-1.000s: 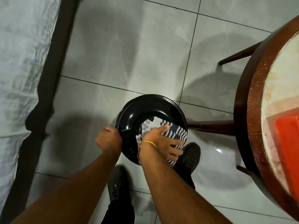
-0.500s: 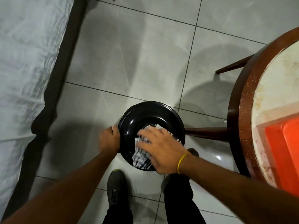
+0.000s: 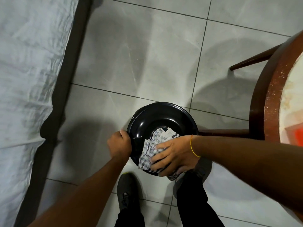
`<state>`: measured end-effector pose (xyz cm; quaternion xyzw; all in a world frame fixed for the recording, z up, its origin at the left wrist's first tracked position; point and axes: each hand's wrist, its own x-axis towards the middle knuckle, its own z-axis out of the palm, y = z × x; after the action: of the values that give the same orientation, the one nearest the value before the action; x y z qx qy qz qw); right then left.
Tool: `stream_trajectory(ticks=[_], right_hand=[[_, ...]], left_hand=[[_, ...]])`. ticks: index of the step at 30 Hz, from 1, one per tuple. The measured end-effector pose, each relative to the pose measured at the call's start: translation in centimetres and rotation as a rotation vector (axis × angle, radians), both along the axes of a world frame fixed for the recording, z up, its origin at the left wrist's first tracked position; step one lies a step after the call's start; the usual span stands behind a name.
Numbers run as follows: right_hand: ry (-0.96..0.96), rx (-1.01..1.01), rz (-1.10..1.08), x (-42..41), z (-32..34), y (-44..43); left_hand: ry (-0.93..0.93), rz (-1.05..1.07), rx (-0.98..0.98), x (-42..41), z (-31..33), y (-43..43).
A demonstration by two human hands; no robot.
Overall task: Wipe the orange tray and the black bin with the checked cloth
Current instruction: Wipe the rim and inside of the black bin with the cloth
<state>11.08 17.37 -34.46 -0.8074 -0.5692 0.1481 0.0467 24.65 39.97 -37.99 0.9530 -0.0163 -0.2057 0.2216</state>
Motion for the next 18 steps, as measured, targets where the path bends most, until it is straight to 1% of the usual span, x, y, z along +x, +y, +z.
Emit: stream_trajectory(ticks=[4,7,9,11,13,15,16,17,18], right_hand=[[0.006,0.078,-0.254,-0.7,-1.0,2.2],[0.027,0.092,-0.457,-1.5,-1.4,3.9],[0.031,0.109,-0.636,-1.8,-1.5,4.9],[0.012,0.123,-0.961,-2.1,-1.6,6.1],[-0.027,0.117,-1.381,-1.6,-1.5,7.9],[-0.015,0.093,-1.776,-0.3,-0.8,9.8],[0.007,0.08,-1.92,0.3,-0.3,10.4],[0.029,0.077,-2.007,0.9,0.0,10.9],[0.049,0.087,-2.047,1.4,0.3,11.3]], left_hand=[[0.009,0.005,-0.004,0.1,0.0,-0.1],[0.015,-0.014,-0.007,0.1,0.3,-0.3],[0.013,-0.01,-0.016,0.2,0.4,-0.4],[0.012,0.022,-0.03,0.0,0.8,-0.7],[0.042,0.069,-0.037,0.0,1.2,-0.7],[0.08,0.084,-0.054,0.0,1.4,-0.6],[0.093,0.084,-0.055,-0.1,1.6,-0.8],[0.105,0.088,-0.049,-0.1,1.7,-0.9],[0.116,0.09,-0.034,-0.1,1.8,-0.9]])
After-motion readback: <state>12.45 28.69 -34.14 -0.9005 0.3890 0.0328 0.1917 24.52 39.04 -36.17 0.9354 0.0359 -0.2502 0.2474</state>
